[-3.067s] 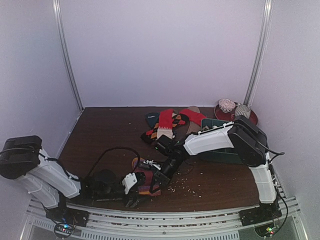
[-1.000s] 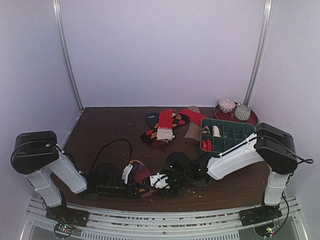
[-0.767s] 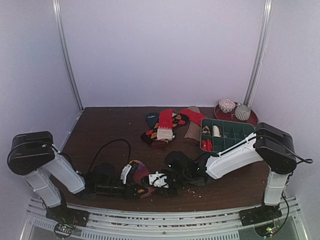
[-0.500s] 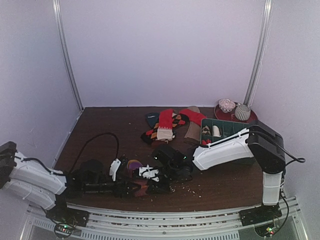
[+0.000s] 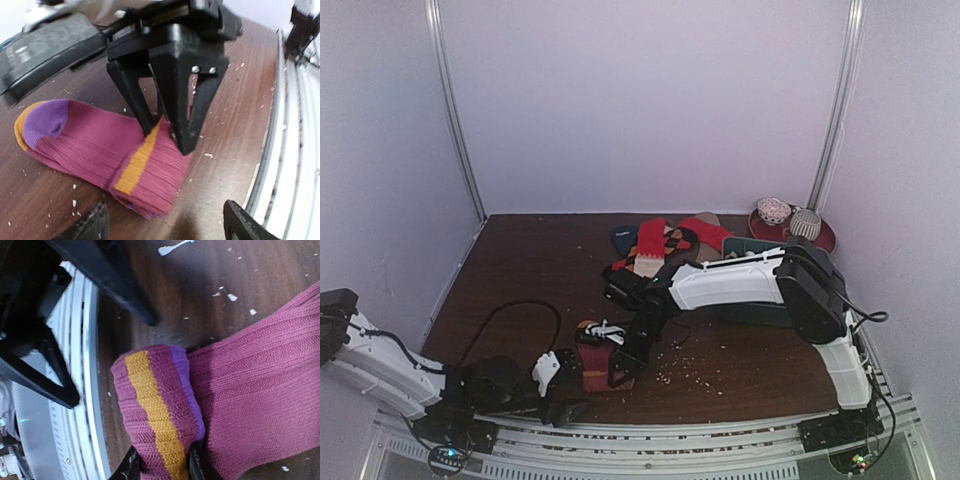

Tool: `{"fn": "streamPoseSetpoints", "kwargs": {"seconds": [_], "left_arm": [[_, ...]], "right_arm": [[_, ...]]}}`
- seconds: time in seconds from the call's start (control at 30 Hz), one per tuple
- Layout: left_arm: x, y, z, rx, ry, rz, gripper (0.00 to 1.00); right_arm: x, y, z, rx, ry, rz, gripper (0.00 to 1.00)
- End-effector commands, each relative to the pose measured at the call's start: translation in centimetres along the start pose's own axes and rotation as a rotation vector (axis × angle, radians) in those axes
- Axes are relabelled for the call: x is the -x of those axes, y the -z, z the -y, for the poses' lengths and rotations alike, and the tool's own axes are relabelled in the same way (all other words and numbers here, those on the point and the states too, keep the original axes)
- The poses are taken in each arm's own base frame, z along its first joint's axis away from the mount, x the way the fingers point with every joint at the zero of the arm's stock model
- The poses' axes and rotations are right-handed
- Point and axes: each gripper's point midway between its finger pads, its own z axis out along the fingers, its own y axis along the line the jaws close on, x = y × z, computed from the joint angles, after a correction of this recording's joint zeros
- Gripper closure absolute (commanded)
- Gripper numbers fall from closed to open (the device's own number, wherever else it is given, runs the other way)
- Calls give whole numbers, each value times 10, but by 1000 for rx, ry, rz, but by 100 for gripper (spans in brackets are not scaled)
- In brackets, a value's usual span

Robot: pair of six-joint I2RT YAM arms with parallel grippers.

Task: Roll the socks
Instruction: Roll a pair of socks at the center of the board.

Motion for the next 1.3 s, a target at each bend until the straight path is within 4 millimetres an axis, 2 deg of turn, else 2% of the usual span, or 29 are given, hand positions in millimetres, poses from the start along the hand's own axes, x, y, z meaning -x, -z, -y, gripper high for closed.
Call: {"fn": "streamPoseSetpoints", "kwargs": {"seconds": [0.0, 0.1, 0.13, 0.2, 0.43, 0.6, 0.67, 0.73, 0.77, 0.8, 0.83, 0.97, 1.07, 1.13, 1.17, 1.2, 1.23, 1.27], "left_arm": [[39, -19, 0, 73, -135, 97, 22], [36, -29, 6, 57, -172, 81, 22], [45, -34, 11, 44, -174, 98, 22], [46, -37, 16, 24, -178, 99, 22], [14, -44, 27, -61, -149, -2, 36], [5, -42, 31, -84, -124, -32, 44], [3, -42, 30, -82, -125, -40, 54], [-2, -45, 30, -80, -130, -61, 68], [-5, -47, 31, -85, -133, -79, 80], [-8, -50, 32, -84, -133, -96, 97], [-13, -52, 31, -82, -125, -117, 100], [-38, -55, 26, -61, -71, -201, 100], [-52, -51, 20, -32, 10, -240, 100], [-57, -47, 16, -10, 88, -248, 100], [-59, -44, 15, 2, 145, -253, 100], [-59, -43, 15, 1, 172, -253, 100], [-60, -43, 16, 0, 223, -256, 100], [-70, -38, 13, 7, 255, -282, 100]], "right_arm": [[-76, -32, -8, 104, -168, -250, 70], [-79, -34, -10, 133, -163, -256, 70], [-80, -35, -9, 142, -165, -259, 70], [-83, -37, -8, 156, -170, -270, 70], [-77, -35, 0, 174, -188, -235, 70], [-75, -35, 3, 171, -194, -227, 70], [-76, -36, 4, 170, -196, -229, 70], [-78, -37, 5, 167, -200, -233, 70], [-78, -37, 6, 164, -200, -233, 71], [-77, -37, 6, 161, -200, -231, 71], [-76, -37, 6, 158, -200, -230, 71], [-66, -31, 11, 131, -180, -195, 69], [-45, -14, 15, 94, -136, -101, 67], [-19, 7, 17, 38, -69, 50, 65], [2, 34, 11, -37, 10, 175, 62], [9, 42, 13, -99, 81, 272, 56], [22, 69, -2, -153, 186, 405, 50], [26, 83, -10, -192, 271, 516, 45]]}}
